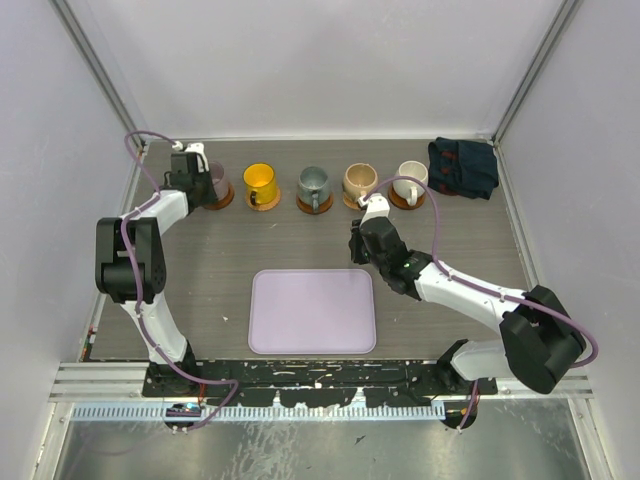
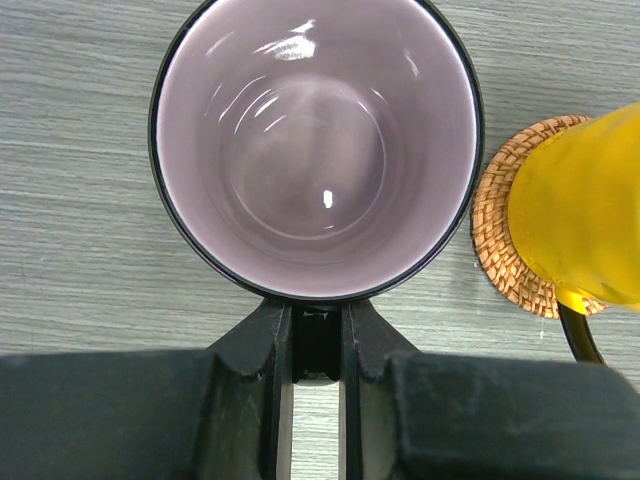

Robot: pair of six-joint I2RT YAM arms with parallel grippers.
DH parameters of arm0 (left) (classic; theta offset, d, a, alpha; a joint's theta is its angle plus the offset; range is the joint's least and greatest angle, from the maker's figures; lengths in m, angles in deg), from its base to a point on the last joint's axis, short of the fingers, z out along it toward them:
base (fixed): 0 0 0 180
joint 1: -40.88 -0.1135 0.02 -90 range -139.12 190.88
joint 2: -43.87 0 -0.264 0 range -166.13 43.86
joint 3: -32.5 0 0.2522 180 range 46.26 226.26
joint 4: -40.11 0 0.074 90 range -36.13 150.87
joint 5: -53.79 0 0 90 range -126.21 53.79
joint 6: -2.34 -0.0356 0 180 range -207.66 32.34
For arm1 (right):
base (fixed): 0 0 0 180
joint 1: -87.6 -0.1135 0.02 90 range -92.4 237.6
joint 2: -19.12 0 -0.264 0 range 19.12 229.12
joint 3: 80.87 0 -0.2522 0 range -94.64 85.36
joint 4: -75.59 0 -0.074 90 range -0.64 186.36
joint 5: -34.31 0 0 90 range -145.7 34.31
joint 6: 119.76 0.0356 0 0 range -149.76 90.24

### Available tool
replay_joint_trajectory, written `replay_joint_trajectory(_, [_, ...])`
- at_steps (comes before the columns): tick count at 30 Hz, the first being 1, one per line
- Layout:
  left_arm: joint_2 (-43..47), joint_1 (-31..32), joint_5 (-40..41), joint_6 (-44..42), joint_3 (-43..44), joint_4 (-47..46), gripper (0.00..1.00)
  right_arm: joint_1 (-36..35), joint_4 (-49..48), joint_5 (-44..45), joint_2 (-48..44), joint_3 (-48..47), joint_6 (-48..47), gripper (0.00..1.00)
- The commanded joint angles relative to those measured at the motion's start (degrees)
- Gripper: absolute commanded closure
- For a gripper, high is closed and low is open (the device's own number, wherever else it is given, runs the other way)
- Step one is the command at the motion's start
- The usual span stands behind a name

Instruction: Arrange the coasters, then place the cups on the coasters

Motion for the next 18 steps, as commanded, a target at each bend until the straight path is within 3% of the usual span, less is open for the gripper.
replay_joint_trajectory(1, [1.78,-0.3,0.02,0.95,-1.25,-4.97,1.0,0.06,-2.59,-0.16,-0.49,-1.15,0.71,0.76])
replay_joint_trajectory(18, [4.68,-0.25,0.41,2.42,-3.86,-2.87,1.0,0.08,-3.21,-0.75,-0.9,-0.73,1.3,0.77])
